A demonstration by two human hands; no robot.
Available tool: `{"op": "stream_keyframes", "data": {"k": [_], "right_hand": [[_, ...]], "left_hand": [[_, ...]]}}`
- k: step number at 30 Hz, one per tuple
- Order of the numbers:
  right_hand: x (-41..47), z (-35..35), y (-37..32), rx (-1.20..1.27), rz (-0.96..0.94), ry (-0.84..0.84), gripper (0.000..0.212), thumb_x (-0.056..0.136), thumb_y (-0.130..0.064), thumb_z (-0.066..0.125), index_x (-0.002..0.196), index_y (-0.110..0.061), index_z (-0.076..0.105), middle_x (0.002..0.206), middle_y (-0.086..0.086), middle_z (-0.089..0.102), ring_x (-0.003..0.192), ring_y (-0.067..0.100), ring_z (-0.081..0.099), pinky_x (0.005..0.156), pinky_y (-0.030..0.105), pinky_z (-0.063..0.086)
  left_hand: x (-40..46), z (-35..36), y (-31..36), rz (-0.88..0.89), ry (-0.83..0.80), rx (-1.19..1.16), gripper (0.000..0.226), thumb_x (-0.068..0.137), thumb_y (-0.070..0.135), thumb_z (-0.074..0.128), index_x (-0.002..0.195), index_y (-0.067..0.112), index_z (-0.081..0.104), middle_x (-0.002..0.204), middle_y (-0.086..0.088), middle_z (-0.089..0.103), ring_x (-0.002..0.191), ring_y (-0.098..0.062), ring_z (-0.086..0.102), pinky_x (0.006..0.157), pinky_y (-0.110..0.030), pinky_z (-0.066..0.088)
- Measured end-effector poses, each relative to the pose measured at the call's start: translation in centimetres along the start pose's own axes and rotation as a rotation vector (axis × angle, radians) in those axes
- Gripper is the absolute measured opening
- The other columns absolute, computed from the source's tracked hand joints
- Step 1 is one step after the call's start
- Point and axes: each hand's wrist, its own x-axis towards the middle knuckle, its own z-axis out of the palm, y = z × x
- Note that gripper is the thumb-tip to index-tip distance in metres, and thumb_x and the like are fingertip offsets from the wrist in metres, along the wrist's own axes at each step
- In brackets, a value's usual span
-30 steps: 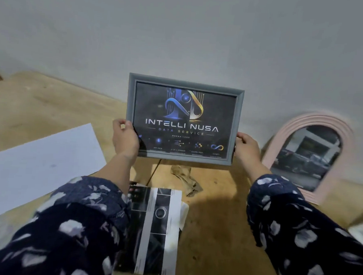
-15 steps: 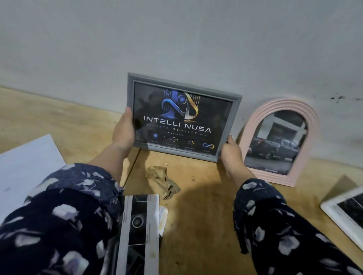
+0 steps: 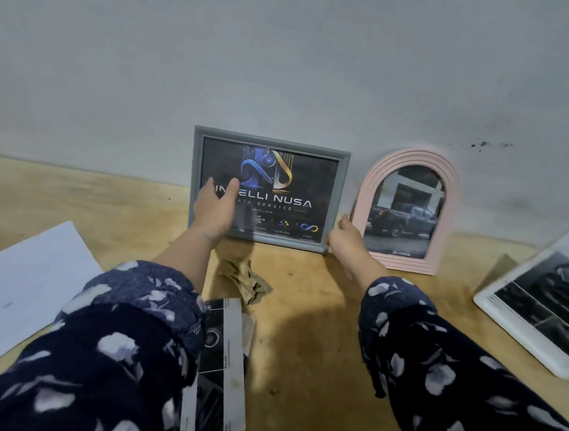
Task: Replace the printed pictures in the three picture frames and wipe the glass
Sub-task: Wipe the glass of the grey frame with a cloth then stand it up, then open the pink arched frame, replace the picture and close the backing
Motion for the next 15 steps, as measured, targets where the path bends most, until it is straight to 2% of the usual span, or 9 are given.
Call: {"op": "stream_keyframes", "data": {"k": [4, 9, 11, 15], "right_hand": [[-1.3, -1.5, 0.7, 0.081, -0.043, 0.012, 0.067, 0.091, 0.007, 0.035, 0.152, -0.014, 0.017, 0.156, 0.003, 0.029, 0.143, 0.021, 0.027, 0.115, 0.032, 0.025], [-1.9, -7.3, 2.4, 0.106, -0.076, 0.168, 0.058, 0.093, 0.002, 0.037, 0.148, -0.016, 0.031, 0.147, 0.002, 0.043, 0.133, 0.019, 0.041, 0.096, 0.023, 0.033], [-1.4, -10.3, 3.4, 0.064, -0.080, 0.260, 0.056, 0.093, 0.000, 0.040, 0.146, -0.017, 0.035, 0.145, 0.005, 0.045, 0.129, 0.021, 0.046, 0.094, 0.026, 0.038], [0.2, -15.9, 4.9, 0.029, -0.057, 0.393, 0.056, 0.090, -0.003, 0.046, 0.144, -0.017, 0.036, 0.144, 0.008, 0.046, 0.127, 0.028, 0.048, 0.105, 0.039, 0.041]], "left_hand": [[-2.3, 3.4, 1.2, 0.044, -0.100, 0.083, 0.074, 0.092, 0.059, 0.045, 0.152, 0.021, 0.026, 0.156, -0.001, 0.028, 0.144, -0.025, 0.023, 0.116, -0.049, 0.021], [-5.5, 8.7, 3.8, 0.056, -0.267, 0.021, 0.074, 0.088, 0.063, 0.046, 0.147, 0.020, 0.035, 0.148, -0.001, 0.041, 0.136, -0.024, 0.037, 0.113, -0.048, 0.030], [-6.6, 11.2, 5.2, 0.057, -0.304, -0.009, 0.071, 0.090, 0.060, 0.046, 0.147, 0.020, 0.034, 0.147, -0.002, 0.042, 0.134, -0.024, 0.041, 0.111, -0.047, 0.034], [-7.9, 15.8, 7.4, 0.018, -0.315, -0.033, 0.067, 0.096, 0.056, 0.040, 0.150, 0.018, 0.027, 0.151, -0.002, 0.037, 0.137, -0.025, 0.037, 0.113, -0.040, 0.029]]}}
